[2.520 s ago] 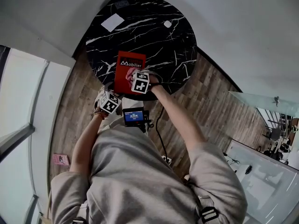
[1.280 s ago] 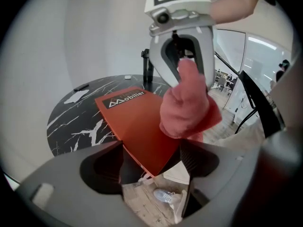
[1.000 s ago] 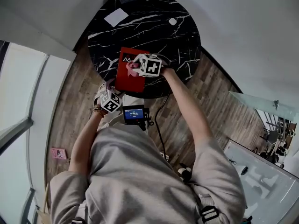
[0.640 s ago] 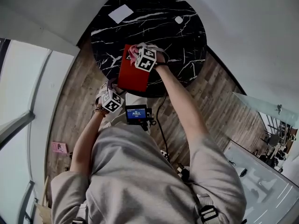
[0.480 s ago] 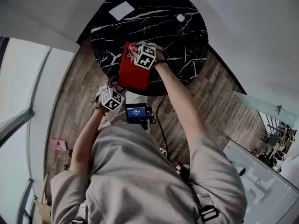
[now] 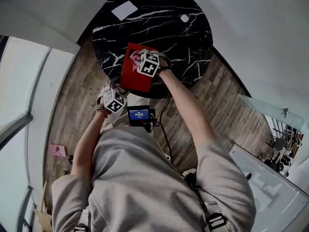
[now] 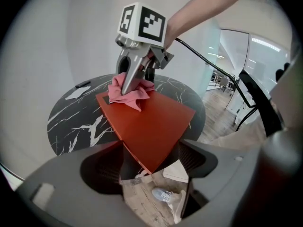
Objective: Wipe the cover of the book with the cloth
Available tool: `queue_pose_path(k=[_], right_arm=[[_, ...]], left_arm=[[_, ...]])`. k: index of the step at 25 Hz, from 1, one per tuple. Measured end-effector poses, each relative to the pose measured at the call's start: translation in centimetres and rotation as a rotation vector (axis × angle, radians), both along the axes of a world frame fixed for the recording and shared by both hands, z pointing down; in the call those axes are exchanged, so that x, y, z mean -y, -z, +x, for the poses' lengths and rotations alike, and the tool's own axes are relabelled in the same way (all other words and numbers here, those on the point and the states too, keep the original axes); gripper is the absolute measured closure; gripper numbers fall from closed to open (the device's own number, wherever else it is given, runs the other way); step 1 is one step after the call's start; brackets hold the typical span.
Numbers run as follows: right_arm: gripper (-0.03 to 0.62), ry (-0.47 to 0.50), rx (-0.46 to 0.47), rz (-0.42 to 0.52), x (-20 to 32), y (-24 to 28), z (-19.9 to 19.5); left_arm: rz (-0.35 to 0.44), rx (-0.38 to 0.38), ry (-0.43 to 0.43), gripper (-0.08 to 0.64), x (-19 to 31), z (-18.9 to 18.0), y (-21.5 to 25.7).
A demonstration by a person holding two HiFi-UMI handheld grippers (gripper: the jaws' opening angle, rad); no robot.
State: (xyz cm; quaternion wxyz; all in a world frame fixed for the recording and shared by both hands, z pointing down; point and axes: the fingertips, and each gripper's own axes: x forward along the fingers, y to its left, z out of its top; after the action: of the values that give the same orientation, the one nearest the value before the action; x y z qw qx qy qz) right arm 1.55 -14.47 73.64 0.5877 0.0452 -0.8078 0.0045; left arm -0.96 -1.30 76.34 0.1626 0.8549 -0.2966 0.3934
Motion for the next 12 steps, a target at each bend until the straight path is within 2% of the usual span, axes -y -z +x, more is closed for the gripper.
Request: queue_pose_path(k=[12], right_arm=[[0.502,0.055,-0.039,-0.088,-5.3,-0.3,-0.5]], left_arm=[[0.003,-0.011,-0.007,0.201,0.0,0.1,-0.2]])
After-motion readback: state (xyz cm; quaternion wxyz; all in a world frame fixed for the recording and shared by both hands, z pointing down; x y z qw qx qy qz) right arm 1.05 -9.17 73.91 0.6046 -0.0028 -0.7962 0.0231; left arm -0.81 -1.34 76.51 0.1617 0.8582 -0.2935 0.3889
